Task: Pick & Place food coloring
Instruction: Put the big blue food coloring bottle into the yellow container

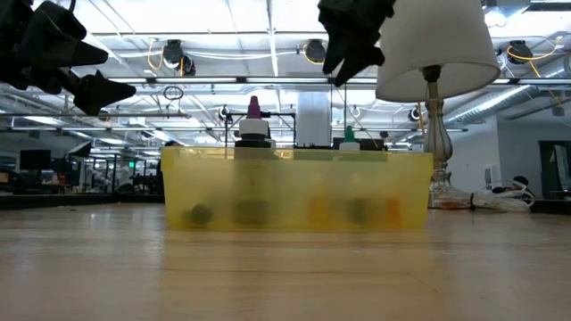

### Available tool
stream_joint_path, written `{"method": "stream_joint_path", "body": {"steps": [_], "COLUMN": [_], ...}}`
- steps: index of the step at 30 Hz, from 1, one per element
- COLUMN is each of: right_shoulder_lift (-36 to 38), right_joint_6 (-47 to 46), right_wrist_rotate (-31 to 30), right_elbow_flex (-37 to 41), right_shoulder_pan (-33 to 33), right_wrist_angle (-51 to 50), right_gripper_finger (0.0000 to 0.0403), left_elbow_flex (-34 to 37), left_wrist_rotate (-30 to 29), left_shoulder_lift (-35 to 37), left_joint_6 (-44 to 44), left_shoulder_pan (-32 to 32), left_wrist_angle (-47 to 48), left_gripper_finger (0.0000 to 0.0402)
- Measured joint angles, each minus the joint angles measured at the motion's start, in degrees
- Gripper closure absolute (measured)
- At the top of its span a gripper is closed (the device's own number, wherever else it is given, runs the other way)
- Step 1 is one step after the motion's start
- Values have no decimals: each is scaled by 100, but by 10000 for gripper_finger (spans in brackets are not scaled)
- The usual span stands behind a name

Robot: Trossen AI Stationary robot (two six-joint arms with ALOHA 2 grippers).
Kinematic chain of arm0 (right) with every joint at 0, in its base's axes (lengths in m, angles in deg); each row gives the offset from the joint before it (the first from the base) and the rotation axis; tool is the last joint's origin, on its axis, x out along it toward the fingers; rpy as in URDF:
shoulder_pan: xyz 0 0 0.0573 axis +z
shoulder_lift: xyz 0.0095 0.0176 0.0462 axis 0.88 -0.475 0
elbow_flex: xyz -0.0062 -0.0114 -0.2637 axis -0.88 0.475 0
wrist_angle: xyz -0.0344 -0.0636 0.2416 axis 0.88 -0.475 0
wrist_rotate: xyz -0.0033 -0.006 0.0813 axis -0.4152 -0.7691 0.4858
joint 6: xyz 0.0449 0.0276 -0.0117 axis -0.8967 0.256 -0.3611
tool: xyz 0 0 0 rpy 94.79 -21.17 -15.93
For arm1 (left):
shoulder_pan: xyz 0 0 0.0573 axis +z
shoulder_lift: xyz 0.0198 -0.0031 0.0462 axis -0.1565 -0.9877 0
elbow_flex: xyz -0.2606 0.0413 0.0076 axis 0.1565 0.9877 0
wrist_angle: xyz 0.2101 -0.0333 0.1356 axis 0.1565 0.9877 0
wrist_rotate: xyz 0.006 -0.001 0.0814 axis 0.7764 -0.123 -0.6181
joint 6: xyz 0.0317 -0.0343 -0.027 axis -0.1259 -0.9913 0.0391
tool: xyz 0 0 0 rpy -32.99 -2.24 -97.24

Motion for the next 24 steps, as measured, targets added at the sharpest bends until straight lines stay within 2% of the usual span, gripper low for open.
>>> {"method": "stream_joint_path", "body": {"steps": [3, 8, 15, 24], "right_shoulder_lift": [-246, -907, -1806, -1962], "right_joint_6": [226, 559, 892, 857], "right_wrist_rotate": [9, 24, 44, 247], "right_elbow_flex": [-324, -349, -342, -342], "right_shoulder_pan": [-326, -751, -810, -812], "right_wrist_angle": [-297, -791, -1052, -819], "right_gripper_finger": [187, 188, 165, 162], "left_elbow_flex": [0, 0, 0, 0], "left_wrist_rotate": [0, 0, 0, 0], "left_shoulder_lift": [0, -2, -2, -2], "left_joint_6": [0, 0, 0, 0], "left_shoulder_pan": [0, 1, 2, 1], "left_wrist_angle": [1, 4, 2, 2], "left_gripper_finger": [23, 23, 23, 23]}}
